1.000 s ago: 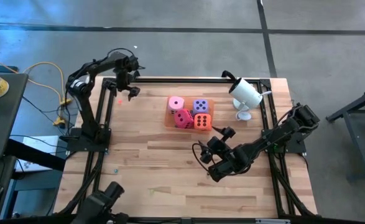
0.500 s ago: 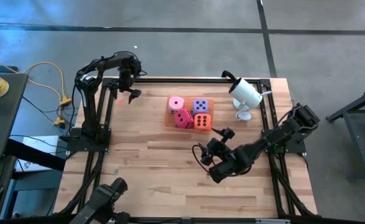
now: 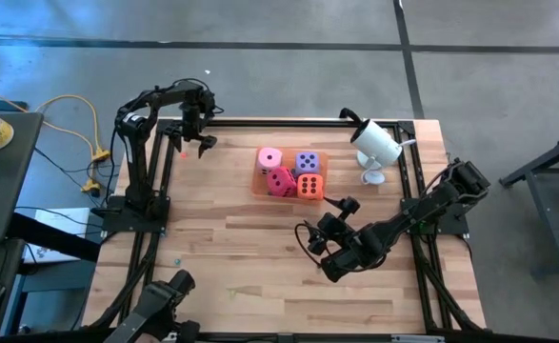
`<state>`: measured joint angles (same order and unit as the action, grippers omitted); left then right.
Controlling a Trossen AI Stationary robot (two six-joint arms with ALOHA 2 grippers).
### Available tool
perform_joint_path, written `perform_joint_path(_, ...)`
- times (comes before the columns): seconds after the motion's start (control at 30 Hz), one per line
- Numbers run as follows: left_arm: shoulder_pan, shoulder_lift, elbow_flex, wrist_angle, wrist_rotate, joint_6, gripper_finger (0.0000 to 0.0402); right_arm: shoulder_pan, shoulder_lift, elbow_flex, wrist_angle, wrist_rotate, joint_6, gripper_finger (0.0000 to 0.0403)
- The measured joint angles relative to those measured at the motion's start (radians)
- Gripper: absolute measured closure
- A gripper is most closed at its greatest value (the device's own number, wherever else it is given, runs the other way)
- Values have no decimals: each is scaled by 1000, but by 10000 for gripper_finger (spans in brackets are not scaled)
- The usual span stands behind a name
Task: Pick & Place Dice
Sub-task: Put the small orange die into the orange bin
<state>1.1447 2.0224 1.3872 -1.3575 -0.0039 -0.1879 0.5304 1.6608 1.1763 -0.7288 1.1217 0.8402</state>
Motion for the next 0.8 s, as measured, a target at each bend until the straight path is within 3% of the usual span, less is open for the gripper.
perform_joint_path(0.3, -6, 5, -6, 9, -35, -24, 47, 5, 0, 0, 0, -22, 0, 7)
perform_joint_path(0.53, -45, 59, 0, -11, -139, -91, 47, 20, 0, 0, 0, -23, 0, 7)
perform_joint_path(0.8, -40, 69, -1, -37, -129, -56, 71, 32, 0, 0, 1, -21, 0, 7)
